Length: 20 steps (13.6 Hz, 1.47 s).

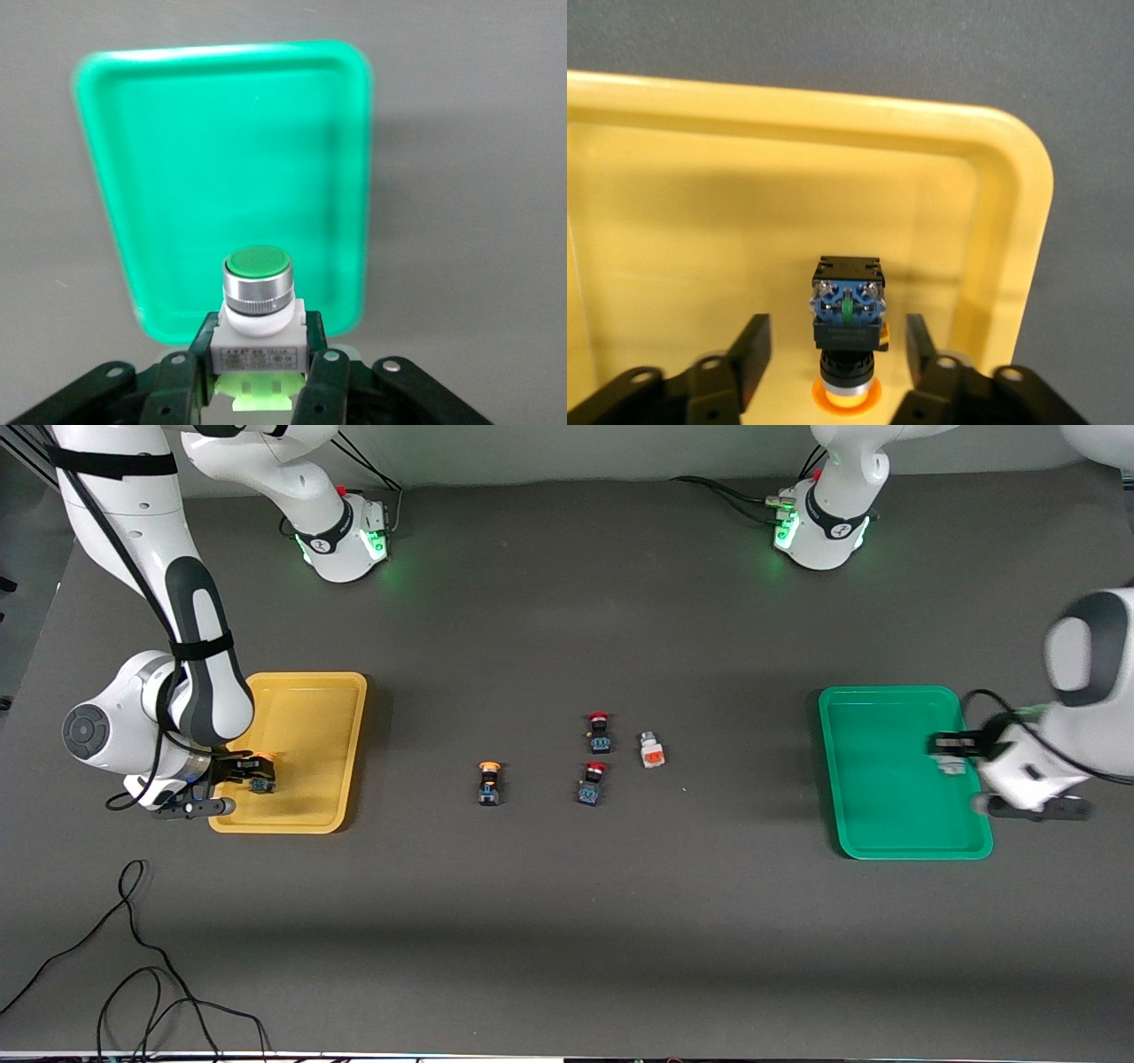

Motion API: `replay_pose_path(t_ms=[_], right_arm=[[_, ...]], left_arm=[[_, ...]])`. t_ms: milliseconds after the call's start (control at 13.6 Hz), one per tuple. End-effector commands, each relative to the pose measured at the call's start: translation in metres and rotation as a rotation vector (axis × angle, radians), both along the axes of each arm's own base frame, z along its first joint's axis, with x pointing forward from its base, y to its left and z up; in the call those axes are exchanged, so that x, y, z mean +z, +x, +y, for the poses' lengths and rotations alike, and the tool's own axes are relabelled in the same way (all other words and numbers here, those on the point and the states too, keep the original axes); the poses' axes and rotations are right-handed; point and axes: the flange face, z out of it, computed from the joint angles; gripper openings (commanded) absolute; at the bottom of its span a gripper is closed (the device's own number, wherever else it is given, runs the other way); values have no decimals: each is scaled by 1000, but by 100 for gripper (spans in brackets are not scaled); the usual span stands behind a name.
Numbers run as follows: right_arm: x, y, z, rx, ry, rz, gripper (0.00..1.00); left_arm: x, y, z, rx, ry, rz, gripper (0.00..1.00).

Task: Place green and yellow buttons in trays
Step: 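Release the blue button in the yellow tray while the left gripper places the green button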

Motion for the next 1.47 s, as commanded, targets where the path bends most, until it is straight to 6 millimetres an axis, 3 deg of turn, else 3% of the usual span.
replay_pose_path(t_ms=[0,221,369,516,737,811,885,959,1180,1327,1401], right_arm=[[31,17,13,3,57,-11,100],[103,50,26,5,76,25,100],[153,71,38,-12,48,46,100],[186,82,57,-19,40,55,100],[190,83,125,-58,20,64,100],[185,83,161,-88,8,63,100],[180,83,198,-105,-11,52,100],[170,83,239,-115,-39,30,100],[130,62,356,-144,-30,11,100],[100,40,425,-170,33,11,100],[95,39,444,-203,22,-8,100]], left_arm=[[-55,-14,36,-86,-16,-38,0],[-122,-41,46,-103,12,-95,0],[-145,-47,53,-113,18,-120,0],[-164,-56,59,-111,12,-130,0],[-186,-61,62,-103,4,-129,0],[-191,-62,61,-104,0,-122,0],[-195,-62,61,-103,-2,-118,42],[-196,-62,61,-105,-4,-114,98],[-184,-59,60,-109,0,-117,100],[-146,-56,51,-124,7,-88,100],[-118,-51,37,-133,3,-55,100]])
